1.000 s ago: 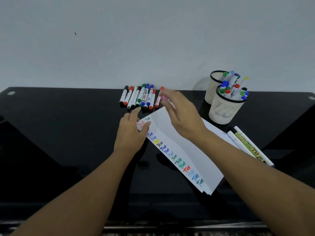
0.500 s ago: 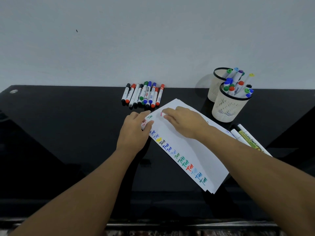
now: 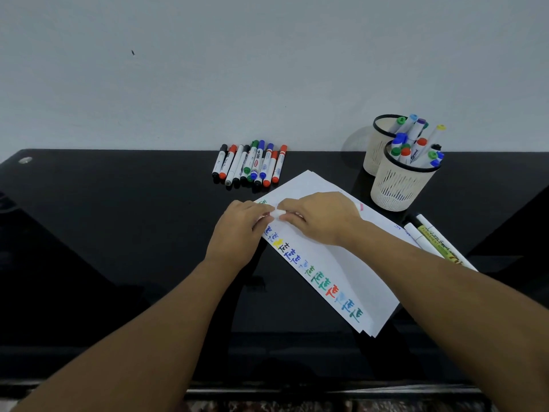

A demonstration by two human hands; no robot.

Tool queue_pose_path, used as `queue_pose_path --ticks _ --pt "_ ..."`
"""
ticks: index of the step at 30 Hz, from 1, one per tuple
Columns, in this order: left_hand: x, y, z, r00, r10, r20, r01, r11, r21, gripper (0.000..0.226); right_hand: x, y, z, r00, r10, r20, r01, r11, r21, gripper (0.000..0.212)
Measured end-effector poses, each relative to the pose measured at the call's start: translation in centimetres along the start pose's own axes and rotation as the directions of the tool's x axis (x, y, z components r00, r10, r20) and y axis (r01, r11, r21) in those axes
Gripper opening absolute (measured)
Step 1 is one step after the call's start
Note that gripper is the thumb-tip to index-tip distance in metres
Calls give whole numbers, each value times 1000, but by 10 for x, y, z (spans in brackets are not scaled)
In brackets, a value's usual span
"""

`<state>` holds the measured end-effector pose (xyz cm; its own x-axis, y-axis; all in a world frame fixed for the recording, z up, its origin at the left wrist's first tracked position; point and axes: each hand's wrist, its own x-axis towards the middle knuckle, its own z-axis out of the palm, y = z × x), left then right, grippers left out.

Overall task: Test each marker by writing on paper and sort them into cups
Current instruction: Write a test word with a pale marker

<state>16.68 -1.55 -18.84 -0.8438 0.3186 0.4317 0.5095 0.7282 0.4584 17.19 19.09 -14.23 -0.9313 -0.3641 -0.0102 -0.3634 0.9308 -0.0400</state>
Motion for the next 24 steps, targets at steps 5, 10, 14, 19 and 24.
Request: queue_pose_path --ticks 5,10,14,19,24 --pt "0 2 -1 998 -56 23 57 998 -35 21 -4 -5 -3 999 45 -23 -43 996 76 41" --pt "-2 5 -8 956 -281 -86 278 959 -49 4 -6 -4 -12 991 115 -68 -90 951 295 36" --pt "-8 1 -14 908 -407 -97 407 913 -22 11 -4 -7 -10 941 318 -114 -158 713 684 33" --pt "-6 -6 -25 914 -405 29 404 914 42 17 -1 -8 -3 952 303 -29 -144 532 834 38" --pt "-11 -16 -22 955 -281 95 274 958 80 39 5 -17 4 926 356 -128 -73 500 863 9"
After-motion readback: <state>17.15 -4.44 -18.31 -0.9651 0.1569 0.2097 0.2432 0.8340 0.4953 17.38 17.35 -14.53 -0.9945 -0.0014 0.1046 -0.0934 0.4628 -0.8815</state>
